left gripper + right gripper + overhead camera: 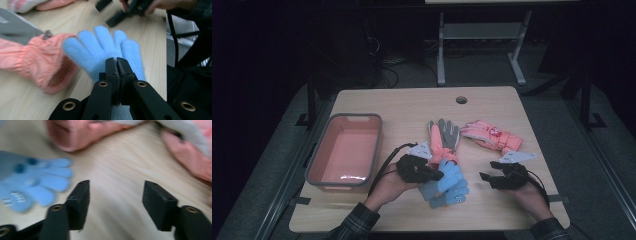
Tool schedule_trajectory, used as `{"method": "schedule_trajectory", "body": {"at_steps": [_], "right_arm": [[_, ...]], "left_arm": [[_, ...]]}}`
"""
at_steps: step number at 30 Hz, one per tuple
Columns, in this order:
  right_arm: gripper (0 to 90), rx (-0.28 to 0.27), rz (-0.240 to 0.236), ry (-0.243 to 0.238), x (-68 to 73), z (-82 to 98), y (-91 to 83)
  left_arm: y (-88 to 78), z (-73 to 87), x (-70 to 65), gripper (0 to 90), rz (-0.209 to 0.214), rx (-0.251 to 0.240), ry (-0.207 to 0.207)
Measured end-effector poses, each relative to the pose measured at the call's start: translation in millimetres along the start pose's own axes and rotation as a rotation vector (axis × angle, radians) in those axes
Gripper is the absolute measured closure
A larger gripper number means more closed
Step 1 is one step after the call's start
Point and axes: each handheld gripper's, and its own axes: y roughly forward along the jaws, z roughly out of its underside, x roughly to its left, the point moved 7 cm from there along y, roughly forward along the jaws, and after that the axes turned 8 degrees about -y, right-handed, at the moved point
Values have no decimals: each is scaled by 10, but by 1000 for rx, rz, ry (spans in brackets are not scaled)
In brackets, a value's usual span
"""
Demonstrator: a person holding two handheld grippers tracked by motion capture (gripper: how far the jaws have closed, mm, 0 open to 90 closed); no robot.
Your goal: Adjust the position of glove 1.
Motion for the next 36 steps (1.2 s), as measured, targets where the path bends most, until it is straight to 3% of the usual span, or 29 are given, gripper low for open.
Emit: {"method": "schedule_trajectory", "body": {"at_steps": [2, 4, 14, 19, 25, 28, 33, 36], "right_arm": [[303, 3, 40, 16, -87, 29, 7], [272, 9, 50, 27, -114, 41, 14], [219, 75, 64, 13, -86, 113, 116], [200, 76, 65, 10, -80, 121, 146], [183, 66, 64, 4, -77, 127, 151], [172, 64, 63, 1, -71, 125, 159], [165, 55, 63, -2, -67, 132, 159], [155, 55, 62, 0, -59, 129, 164]], "left_arm": [[74, 13, -11, 883, 4, 18, 25], [137, 29, -24, 883, 16, 35, 38], [398, 95, -54, 883, 19, 101, 89], [502, 158, -16, 880, 1, 134, 91], [604, 226, -16, 844, 20, 149, 79], [586, 212, -18, 698, -1, 145, 76], [548, 190, -39, 346, -50, 140, 46], [596, 226, -80, 215, -75, 159, 51]]}}
